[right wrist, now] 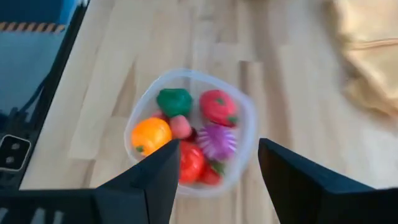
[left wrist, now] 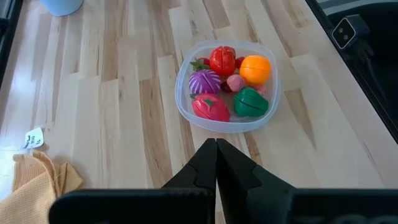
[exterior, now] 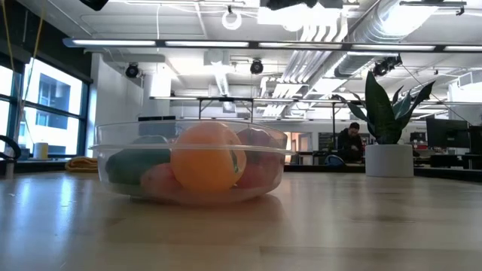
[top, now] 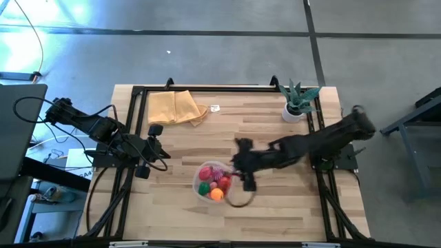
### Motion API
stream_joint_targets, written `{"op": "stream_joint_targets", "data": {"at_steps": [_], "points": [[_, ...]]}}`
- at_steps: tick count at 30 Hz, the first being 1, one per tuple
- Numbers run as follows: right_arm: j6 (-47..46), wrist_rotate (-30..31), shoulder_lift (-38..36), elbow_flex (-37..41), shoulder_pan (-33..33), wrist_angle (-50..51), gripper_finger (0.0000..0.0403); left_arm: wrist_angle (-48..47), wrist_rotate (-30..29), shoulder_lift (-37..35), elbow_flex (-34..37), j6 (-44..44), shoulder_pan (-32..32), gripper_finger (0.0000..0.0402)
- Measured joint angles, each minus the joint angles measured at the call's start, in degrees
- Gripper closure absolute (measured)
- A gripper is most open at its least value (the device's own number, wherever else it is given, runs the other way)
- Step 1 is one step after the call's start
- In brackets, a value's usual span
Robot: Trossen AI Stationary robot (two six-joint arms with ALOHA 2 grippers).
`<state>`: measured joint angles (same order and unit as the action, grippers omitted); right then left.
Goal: Pick and placing Produce into tupperware
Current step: Return to Home Position
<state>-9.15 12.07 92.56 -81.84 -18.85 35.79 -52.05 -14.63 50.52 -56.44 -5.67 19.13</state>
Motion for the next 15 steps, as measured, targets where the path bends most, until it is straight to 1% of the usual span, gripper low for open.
{"op": "stream_joint_targets", "data": {"at_steps": [2, 4, 5, 7, 9, 11, 13, 15], "points": [[-1.76, 4.36, -5.12, 2.77, -1.39, 0.57, 0.0197, 0.02, 0.00, 0.00, 0.00, 0.02, -0.02, 0.0401], [-4.21, 8.15, -10.96, 7.65, -2.72, -0.41, 0.0207, 0.02, 0.00, 0.00, 0.00, 0.00, 0.00, 0.0401], [-5.81, 9.45, -13.90, 10.59, -3.40, -1.76, 0.0214, 0.02, 0.00, -0.01, 0.02, 0.01, -0.02, 0.0401], [-9.88, 9.99, -19.96, 17.59, -4.06, -6.95, 0.0235, 0.02, 0.00, -0.01, 0.00, 0.01, -0.02, 0.0401], [-13.47, 7.07, -25.07, 25.00, -3.82, -15.12, 0.0261, 0.02, 0.00, -0.01, 0.00, 0.01, -0.01, 0.0401], [-13.84, 2.32, -28.66, 32.47, -2.78, -25.92, 0.0287, 0.02, 0.00, -0.02, 0.00, 0.01, 0.00, 0.0401], [-12.31, -4.68, -30.76, 38.56, -0.44, -38.10, 0.0313, 0.00, 0.00, -0.01, 0.00, 0.02, -0.02, 0.0401], [-9.33, -11.90, -32.20, 42.75, 3.37, -47.25, 0.0337, 0.00, 0.00, -0.02, 0.00, 0.00, 0.00, 0.0401]]}}
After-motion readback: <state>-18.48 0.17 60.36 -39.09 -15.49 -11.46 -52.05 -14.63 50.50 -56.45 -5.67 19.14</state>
